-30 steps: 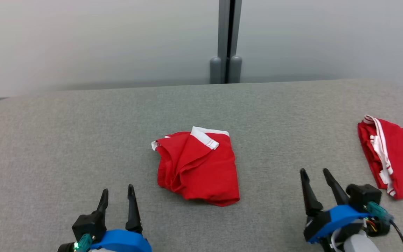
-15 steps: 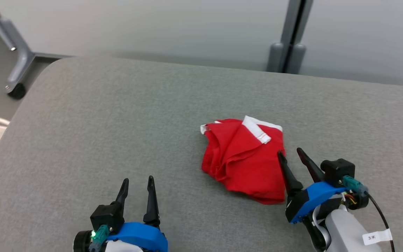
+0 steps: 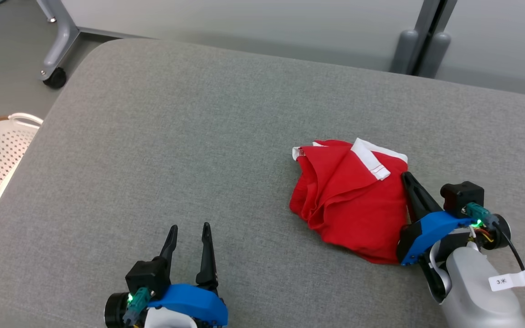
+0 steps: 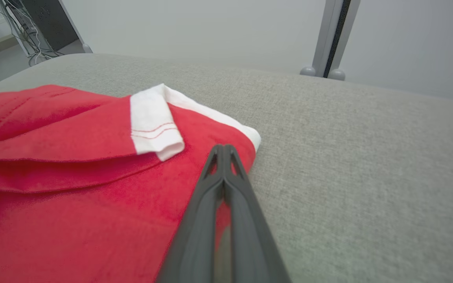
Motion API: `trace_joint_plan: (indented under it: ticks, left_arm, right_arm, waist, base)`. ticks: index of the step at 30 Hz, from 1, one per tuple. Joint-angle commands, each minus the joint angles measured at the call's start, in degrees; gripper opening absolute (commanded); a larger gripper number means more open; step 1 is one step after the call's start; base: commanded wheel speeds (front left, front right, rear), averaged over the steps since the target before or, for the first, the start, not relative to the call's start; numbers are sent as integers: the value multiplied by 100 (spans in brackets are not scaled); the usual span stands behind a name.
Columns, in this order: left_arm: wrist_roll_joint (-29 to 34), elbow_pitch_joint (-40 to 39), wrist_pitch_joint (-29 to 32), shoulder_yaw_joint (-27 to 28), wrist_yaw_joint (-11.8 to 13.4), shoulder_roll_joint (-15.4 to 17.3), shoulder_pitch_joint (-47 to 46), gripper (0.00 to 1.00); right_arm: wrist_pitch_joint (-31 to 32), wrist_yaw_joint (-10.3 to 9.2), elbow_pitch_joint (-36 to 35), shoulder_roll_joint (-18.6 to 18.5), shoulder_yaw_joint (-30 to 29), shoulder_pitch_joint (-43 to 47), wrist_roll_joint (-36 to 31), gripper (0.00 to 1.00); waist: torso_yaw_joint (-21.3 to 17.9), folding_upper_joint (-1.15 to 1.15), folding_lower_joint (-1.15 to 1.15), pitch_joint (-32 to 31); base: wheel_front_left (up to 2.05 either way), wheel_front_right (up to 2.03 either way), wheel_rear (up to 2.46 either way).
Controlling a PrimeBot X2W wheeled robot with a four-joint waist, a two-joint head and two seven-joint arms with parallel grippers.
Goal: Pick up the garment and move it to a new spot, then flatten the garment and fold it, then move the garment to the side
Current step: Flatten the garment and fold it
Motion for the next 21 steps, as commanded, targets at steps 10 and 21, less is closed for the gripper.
trace_joint_plan:
  ticks: [10,21]
  left_arm:
    - [-138,-140,-13,-115,128,-1,-148,100]
    - [-247,-159,-13,-186,83,0,-154,100]
  right_arm:
    - [-17,1,89,-83,294,-254,-64,0]
    - [-17,1,-36,-131,1156,-372,147,0]
  waist:
    - [191,0,-1,226]
    - [279,0,-1,139]
  base:
    - [0,0,0]
    - [0,0,0]
